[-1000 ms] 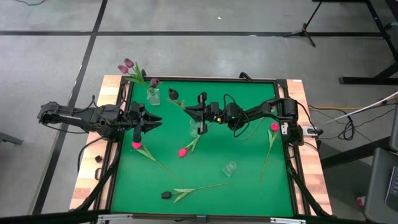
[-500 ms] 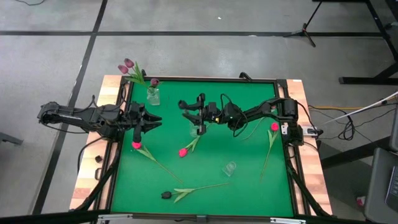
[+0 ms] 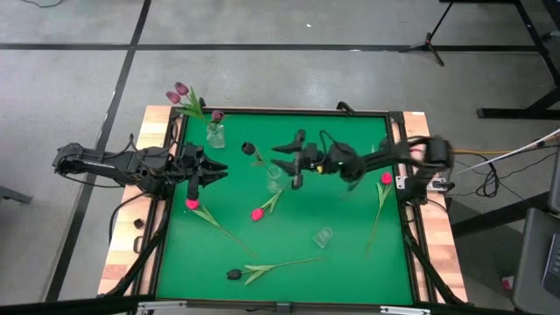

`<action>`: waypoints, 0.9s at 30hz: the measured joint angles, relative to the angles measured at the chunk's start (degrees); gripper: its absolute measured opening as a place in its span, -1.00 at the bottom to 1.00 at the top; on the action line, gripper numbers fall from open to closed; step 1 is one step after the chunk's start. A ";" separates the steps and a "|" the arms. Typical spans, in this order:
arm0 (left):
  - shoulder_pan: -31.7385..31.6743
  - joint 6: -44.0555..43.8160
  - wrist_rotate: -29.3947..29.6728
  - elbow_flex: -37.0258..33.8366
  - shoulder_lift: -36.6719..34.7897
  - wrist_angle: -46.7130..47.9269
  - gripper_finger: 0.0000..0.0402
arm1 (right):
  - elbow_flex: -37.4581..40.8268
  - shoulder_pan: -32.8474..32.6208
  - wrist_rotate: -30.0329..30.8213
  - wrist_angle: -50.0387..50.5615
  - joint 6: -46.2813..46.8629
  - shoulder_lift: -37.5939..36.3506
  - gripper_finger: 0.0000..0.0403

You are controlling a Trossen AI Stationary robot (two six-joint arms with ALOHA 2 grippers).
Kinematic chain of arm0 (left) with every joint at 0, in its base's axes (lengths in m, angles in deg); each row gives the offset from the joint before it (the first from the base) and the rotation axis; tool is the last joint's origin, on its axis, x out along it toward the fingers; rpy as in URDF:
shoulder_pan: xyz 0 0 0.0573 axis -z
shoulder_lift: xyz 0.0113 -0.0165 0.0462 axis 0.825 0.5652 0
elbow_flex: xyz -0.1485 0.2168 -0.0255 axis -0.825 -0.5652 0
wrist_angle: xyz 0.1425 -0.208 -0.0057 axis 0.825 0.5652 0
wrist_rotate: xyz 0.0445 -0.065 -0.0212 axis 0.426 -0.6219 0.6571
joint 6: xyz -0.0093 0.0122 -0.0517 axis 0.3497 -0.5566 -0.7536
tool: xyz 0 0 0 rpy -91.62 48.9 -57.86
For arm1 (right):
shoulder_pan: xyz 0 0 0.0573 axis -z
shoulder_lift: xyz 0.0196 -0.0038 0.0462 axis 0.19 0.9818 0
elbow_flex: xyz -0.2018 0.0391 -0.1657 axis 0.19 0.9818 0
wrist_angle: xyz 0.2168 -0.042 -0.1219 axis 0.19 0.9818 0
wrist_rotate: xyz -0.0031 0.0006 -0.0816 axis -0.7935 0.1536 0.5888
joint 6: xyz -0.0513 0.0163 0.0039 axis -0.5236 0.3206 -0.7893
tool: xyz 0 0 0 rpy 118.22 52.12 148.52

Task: Sort flowers into vase by color
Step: Put the top black tulip into the center transparent vase

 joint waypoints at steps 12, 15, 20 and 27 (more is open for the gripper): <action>0.00 0.02 0.00 0.00 0.00 0.19 -0.32 | 8.06 -2.01 48.49 66.49 36.54 -28.65 -0.13; 0.00 0.02 0.00 0.00 0.00 0.19 -0.32 | 8.11 -1.96 49.67 83.14 56.74 -30.24 -0.13; 0.00 0.01 -0.01 0.00 0.00 0.26 -0.32 | 8.10 -2.01 46.98 101.30 78.71 -28.66 -0.13; 0.00 0.01 -0.02 0.00 0.00 0.41 -0.32 | 8.13 -1.95 45.70 110.94 94.57 -22.23 -0.13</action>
